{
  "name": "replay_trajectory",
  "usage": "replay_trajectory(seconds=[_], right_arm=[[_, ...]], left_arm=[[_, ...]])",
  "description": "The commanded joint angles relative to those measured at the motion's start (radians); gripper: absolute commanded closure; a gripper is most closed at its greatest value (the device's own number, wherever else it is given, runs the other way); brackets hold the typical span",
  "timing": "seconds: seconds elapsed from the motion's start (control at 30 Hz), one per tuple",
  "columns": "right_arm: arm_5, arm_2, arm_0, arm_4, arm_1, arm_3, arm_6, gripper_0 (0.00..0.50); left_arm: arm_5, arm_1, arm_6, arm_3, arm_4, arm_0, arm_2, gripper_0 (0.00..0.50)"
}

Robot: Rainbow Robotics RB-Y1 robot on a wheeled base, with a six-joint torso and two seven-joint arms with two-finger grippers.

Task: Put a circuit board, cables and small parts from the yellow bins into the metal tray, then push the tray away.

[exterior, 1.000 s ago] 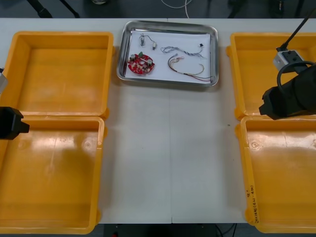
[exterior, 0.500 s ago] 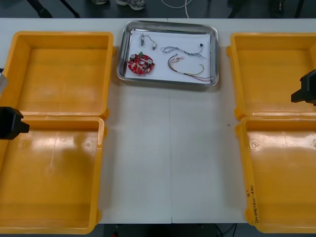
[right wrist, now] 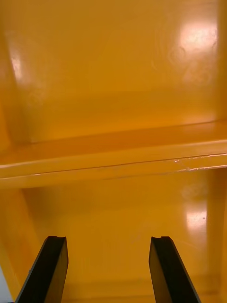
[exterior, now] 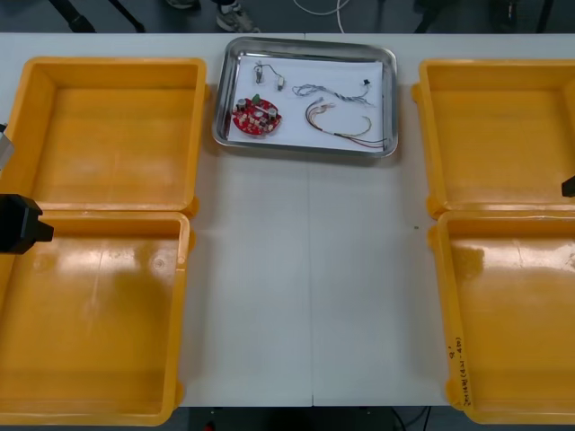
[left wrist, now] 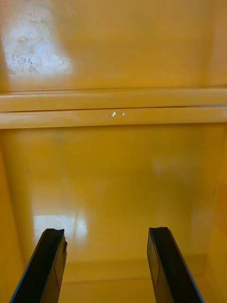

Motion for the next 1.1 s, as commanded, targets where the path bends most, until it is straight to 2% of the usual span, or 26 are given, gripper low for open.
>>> replay_trajectory(seconds=[0.03, 0.4, 1.1], right_arm=[[0.005, -0.042, 0.056, 0.007, -0.022, -0.005, 0.034, 0.000], [0.005, -0.068, 0.080, -0.004, -0.049, -0.005, 0.071, 0.000], [0.005, -0.068, 0.088, -0.011, -0.049, -0.005, 0.071, 0.000]], left_arm=[[0.005, 0.043, -0.057, -0.029, 0.007, 0.013, 0.028, 0.000], [0.005, 0.043, -0.057, -0.029, 0.007, 0.013, 0.028, 0.000], [0.005, 0.043, -0.057, -0.029, 0.007, 0.013, 0.028, 0.000]])
